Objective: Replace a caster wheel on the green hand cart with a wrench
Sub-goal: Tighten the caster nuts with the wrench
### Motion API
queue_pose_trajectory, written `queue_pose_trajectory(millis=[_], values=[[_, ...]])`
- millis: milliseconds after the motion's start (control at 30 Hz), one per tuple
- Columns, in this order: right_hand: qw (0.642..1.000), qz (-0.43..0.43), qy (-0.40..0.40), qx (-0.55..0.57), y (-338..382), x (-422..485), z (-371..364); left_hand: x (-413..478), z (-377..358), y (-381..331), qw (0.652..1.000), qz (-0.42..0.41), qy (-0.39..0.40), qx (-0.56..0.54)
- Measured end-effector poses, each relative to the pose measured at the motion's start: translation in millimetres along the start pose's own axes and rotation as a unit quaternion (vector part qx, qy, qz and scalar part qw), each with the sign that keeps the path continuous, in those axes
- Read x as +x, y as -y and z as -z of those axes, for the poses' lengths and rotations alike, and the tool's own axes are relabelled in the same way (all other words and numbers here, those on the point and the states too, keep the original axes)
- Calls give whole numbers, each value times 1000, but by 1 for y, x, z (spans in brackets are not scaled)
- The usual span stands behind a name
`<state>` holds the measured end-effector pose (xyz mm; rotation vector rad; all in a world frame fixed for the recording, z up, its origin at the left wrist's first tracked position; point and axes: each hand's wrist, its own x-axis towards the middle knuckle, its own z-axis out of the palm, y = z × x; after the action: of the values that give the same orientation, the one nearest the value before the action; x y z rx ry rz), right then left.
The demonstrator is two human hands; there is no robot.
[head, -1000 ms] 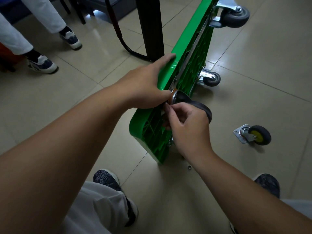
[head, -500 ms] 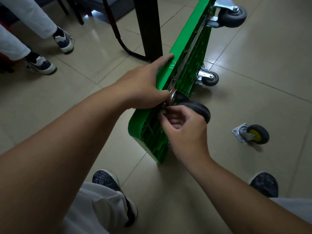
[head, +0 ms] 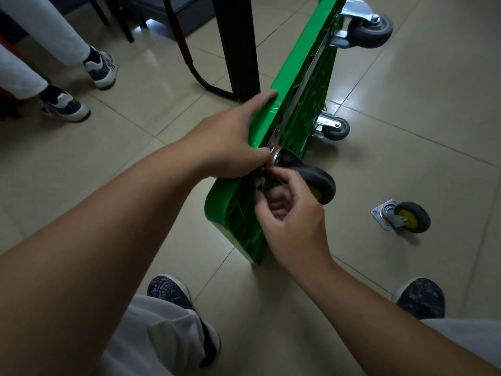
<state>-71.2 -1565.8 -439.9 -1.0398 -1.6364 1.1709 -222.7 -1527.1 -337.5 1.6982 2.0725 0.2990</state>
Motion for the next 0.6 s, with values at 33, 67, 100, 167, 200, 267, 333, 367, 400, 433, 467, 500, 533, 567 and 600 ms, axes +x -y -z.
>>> queue_pose_trajectory(millis=[33,67,100,167,200,267,333,367,400,433,467,500,533,567,600], values=[[1000,8,-10,-26,-11,-5,1,-1,-1,-1,1000,3,1,-1],[997,16,-12,-69,-25,-12,5,-2,-1,-2,1000,4,2,-2],[991,23,2,-131,-45,-21,11,-2,0,-2,1000,4,4,-5],[962,6,45,-269,-94,-42,31,-4,1,-3,1000,6,7,-7],[945,-43,52,-320,-120,-49,46,-5,1,-3,1000,8,8,-3],[907,-201,53,-365,-165,-52,74,-5,2,-5,1000,12,13,10],[886,-301,59,-349,-201,-45,93,-4,1,-6,1000,16,16,14],[888,-305,71,-338,-215,-40,97,-3,1,-6,1000,19,17,15],[894,-282,93,-336,-229,-34,98,-3,1,-6,999,22,18,17],[894,-253,127,-346,-240,-29,97,-3,0,-6,999,26,17,20],[890,-229,161,-360,-251,-25,95,-4,-1,-6,999,29,14,19],[880,-225,191,-373,-262,-21,93,-4,-2,-6,999,34,10,13],[868,-227,217,-385,-272,-17,91,-4,-3,-7,999,38,8,-1],[853,-228,246,-399,-281,-14,90,-5,-3,-8,999,41,7,-19],[840,-219,278,-411,-291,-13,88,-5,-4,-8,998,42,7,-37]])
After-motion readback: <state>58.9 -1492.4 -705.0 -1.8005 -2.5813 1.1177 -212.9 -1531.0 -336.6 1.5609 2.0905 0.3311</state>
